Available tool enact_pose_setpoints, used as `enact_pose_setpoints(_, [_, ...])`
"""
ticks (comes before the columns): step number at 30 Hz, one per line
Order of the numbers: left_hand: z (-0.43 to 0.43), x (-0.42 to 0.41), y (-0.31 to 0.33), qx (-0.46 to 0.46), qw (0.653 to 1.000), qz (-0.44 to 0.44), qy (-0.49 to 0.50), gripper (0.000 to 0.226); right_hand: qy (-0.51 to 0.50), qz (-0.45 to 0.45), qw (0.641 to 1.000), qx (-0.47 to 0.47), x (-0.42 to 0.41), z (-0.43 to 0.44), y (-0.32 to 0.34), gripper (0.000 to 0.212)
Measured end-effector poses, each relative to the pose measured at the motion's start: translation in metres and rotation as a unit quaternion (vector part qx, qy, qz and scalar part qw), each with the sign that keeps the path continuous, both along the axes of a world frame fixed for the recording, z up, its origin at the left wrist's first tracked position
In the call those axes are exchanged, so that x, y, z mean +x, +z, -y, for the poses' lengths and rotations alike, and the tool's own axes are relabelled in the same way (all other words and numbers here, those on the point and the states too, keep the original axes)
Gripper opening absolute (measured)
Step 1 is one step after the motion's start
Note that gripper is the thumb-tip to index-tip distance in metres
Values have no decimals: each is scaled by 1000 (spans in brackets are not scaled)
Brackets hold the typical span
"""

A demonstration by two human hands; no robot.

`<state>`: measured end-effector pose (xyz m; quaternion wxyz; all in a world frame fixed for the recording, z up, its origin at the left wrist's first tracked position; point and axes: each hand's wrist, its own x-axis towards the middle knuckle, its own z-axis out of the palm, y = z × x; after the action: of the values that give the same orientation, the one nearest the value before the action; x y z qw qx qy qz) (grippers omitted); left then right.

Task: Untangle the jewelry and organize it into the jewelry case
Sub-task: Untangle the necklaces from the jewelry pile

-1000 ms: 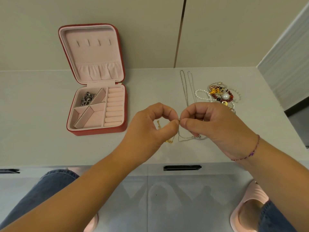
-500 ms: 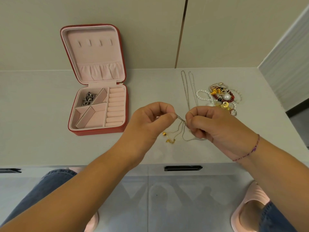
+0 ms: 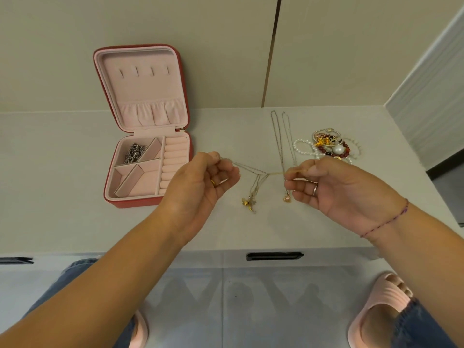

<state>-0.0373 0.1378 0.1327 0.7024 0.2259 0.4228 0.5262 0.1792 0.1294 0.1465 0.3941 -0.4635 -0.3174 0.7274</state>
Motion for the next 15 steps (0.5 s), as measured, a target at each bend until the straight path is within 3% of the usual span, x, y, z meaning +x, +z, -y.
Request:
enact_pose_setpoints(5, [-1, -1, -2, -14, 1000, -4, 23, 29, -14, -106, 994, -27, 6, -2, -2, 34])
enact_pose_setpoints(8, [-2, -3, 0, -16, 999, 15, 26, 42, -38, -152, 987, -45, 7, -3, -4, 32])
enact_pose_setpoints(12, [-4, -7, 1, -11, 999, 32, 28, 28, -61, -176, 981, -60, 6, -3, -4, 29])
enact_pose_setpoints(15, [-3, -9, 4, -3, 1000, -9, 12, 23, -71, -168, 980, -75, 7, -4, -5, 27])
